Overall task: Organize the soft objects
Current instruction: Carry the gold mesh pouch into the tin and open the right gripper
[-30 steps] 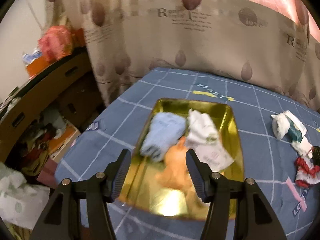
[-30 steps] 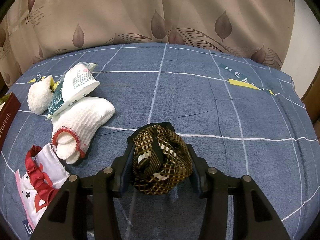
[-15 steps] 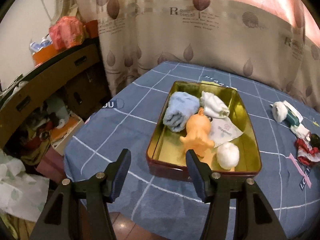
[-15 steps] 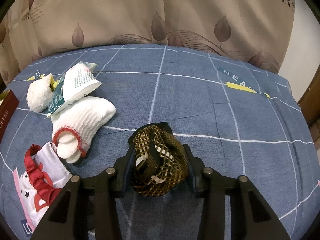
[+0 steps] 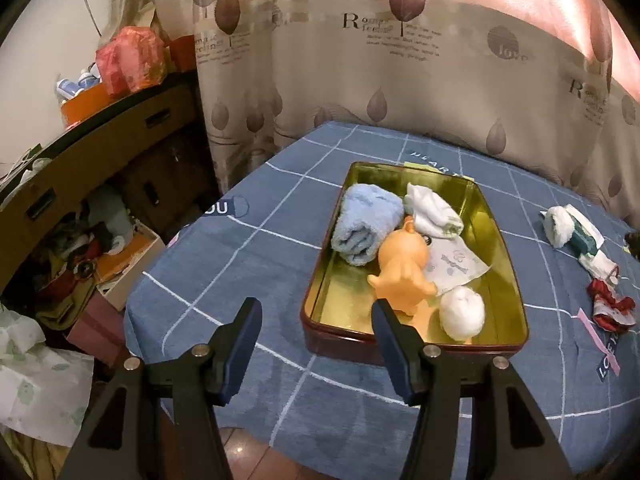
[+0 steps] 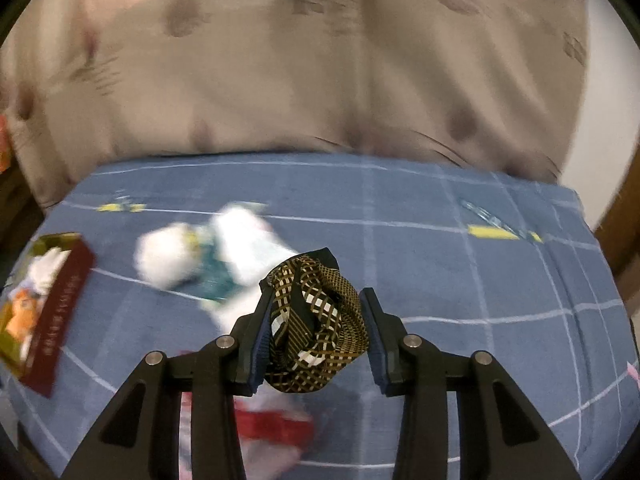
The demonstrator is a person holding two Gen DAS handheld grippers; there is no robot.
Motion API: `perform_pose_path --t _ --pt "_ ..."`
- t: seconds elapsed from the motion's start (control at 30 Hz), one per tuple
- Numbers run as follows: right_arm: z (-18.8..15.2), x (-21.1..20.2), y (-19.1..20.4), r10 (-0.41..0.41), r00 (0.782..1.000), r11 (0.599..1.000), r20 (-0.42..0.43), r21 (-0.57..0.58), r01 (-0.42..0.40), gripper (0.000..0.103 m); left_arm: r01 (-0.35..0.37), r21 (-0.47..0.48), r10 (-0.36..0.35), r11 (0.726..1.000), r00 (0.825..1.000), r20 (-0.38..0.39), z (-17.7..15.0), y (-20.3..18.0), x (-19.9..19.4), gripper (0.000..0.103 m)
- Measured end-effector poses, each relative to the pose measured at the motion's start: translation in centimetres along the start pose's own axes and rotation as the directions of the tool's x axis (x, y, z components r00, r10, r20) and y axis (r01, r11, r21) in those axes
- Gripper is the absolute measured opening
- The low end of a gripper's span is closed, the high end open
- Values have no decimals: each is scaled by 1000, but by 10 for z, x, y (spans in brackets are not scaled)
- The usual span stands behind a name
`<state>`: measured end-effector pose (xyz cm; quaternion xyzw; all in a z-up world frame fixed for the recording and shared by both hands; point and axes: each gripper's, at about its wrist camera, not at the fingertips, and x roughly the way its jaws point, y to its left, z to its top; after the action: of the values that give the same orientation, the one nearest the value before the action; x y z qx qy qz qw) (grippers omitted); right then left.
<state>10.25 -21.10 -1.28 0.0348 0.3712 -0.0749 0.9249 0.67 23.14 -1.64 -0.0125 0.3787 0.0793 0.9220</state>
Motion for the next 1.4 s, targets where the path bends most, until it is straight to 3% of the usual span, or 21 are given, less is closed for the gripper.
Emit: perform_pose_path --t 0.23,0.33,0.6,0.9,1.23,1.4 --pt "2 -12 101 174 985 972 -20 -160 -175 38 -23 -50 24 998 1000 6 1 12 -3 58" --pt "-1 -15 145 250 967 943 -44 -213 -254 38 -53 -64 52 997 999 -11 1 15 0 58" --pt "-15 -18 235 370 925 874 -85 -307 -378 38 -45 -156 38 987 998 -47 0 36 5 58" --pt "-21 -8 289 418 900 837 -126 -331 -436 38 -94 -206 80 974 994 -74 -2 49 10 58" --pt "-20 8 316 407 902 845 -145 -314 -432 39 -145 -165 135 976 989 -66 -3 45 9 58" --pt "-19 12 323 401 903 848 -152 -312 -429 47 -138 -160 129 977 990 -64 -3 45 9 58"
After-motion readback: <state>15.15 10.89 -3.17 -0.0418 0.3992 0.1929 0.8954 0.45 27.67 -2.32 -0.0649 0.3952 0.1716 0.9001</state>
